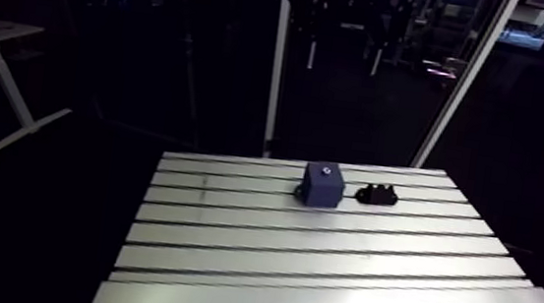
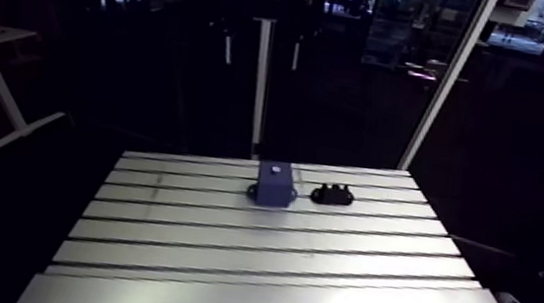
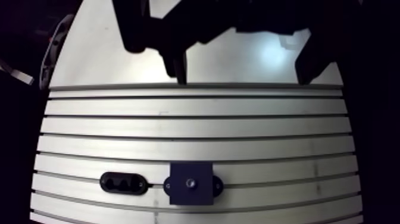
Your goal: Pick up the M10 bolt and insert it into the hole until fully seated.
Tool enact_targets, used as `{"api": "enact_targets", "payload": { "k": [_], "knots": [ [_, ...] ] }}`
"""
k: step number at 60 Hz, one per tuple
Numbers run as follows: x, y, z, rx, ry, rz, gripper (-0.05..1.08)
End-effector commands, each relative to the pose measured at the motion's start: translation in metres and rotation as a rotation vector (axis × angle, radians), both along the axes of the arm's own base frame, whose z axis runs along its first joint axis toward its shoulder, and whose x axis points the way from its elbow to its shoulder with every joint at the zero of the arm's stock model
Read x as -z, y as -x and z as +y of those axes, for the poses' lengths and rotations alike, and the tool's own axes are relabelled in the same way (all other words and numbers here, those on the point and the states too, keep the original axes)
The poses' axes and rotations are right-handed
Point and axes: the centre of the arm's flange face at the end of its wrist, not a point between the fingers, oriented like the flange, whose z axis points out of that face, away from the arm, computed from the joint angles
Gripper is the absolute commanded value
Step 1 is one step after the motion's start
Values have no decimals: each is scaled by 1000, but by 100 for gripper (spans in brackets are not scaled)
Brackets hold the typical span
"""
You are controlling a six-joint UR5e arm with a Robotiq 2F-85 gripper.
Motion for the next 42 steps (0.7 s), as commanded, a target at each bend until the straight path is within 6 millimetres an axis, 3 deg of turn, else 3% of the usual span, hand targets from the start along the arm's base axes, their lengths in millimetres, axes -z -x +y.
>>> {"api": "enact_targets", "payload": {
  "k": [1,11,42],
  "knots": [
    [-18,-11,-7,-5,-2,42,0],
    [-23,-16,-8,-5,-3,51,0],
    [-10,-19,-19,-26,-3,24,0]
  ]
}}
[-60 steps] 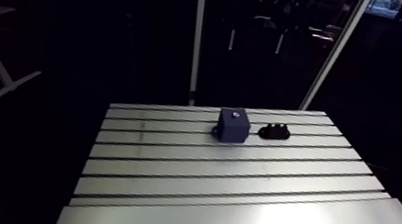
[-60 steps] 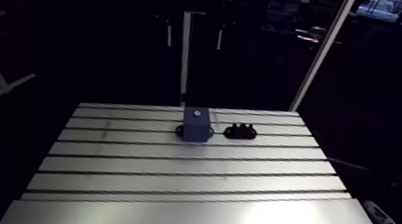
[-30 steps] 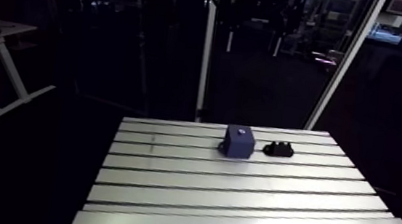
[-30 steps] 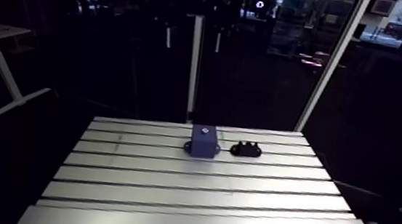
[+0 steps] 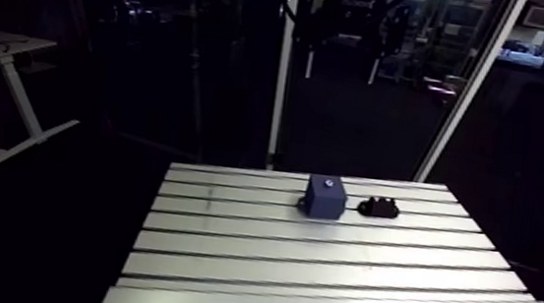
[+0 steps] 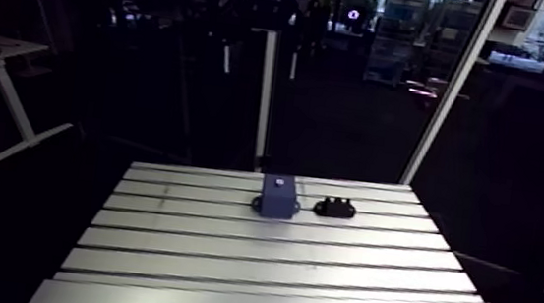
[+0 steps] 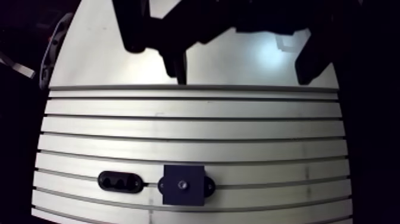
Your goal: Pick up the M10 bolt and insert it into the hole until fully seated.
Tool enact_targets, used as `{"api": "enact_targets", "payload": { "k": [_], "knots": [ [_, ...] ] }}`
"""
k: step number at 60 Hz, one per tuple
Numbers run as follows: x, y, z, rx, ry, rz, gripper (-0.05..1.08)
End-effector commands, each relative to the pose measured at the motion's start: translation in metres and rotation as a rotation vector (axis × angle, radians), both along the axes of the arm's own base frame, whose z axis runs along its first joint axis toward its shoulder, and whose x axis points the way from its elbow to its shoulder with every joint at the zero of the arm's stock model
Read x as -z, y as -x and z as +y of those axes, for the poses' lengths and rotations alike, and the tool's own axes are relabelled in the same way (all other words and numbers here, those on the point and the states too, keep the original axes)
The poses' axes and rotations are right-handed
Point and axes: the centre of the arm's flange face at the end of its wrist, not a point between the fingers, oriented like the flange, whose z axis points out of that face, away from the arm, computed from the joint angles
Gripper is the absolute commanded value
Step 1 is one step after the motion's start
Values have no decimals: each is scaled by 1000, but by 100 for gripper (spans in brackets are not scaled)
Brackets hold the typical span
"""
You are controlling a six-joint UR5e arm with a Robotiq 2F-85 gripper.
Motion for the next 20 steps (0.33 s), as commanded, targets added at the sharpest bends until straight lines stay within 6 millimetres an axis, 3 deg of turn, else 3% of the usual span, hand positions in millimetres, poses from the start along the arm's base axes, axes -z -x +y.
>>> {"api": "enact_targets", "payload": {
  "k": [1,20],
  "knots": [
    [3,-1,-5,-9,-2,-7,0],
    [7,-1,-5,-9,-3,-13,0]
  ]
}}
